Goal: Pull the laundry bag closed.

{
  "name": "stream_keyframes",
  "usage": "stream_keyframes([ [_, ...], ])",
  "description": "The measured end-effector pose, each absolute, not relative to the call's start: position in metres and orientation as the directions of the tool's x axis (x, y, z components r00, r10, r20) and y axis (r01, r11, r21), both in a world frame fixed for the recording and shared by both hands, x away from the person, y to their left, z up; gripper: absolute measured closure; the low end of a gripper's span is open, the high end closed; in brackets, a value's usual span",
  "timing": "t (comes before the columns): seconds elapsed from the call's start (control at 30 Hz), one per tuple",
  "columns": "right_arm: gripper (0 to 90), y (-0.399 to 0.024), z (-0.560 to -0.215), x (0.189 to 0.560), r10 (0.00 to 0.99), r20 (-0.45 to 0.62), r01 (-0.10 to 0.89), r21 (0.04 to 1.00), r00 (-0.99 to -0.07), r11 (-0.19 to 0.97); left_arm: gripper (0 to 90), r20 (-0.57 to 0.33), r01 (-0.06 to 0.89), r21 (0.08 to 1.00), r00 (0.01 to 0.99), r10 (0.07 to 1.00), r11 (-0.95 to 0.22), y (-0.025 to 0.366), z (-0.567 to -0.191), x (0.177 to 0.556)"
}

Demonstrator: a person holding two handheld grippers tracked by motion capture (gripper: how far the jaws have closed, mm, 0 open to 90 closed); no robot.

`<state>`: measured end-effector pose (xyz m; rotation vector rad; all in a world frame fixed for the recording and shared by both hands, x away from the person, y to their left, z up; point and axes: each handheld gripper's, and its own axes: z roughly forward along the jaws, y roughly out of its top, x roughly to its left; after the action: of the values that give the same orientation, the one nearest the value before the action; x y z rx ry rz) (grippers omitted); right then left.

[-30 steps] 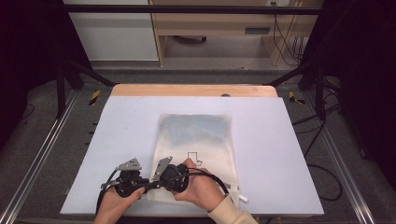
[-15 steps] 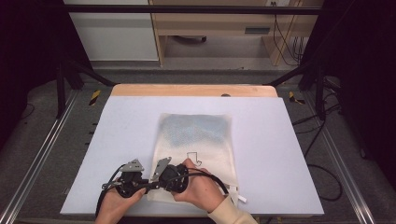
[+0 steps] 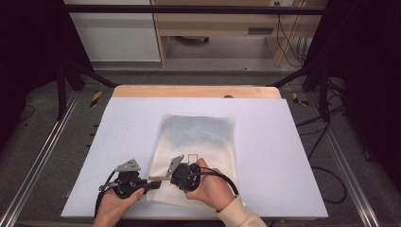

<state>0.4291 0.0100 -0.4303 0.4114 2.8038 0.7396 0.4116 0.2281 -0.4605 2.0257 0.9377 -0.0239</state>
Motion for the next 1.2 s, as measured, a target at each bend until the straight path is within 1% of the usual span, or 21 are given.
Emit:
stream_keyframes([
  [0.2,82.5,0.007,-0.428,0.429,0.314,-0.113,0.215,0.514,-0.942,0.83,86.9,-0.37,0.635,0.704,0.71,0.599,-0.318,0.228,-0.463,0.411],
  [0.67,82.5,-0.002,-0.431,0.428,0.301,-0.093,0.214,0.511,-0.949,0.832,86.9,-0.374,0.632,0.694,0.726,0.577,-0.345,0.221,-0.467,0.407],
  [1.2,82.4,-0.016,-0.431,0.421,0.313,-0.078,0.228,0.524,-0.947,0.82,86.7,-0.384,0.619,0.697,0.748,0.541,-0.361,0.21,-0.473,0.403],
])
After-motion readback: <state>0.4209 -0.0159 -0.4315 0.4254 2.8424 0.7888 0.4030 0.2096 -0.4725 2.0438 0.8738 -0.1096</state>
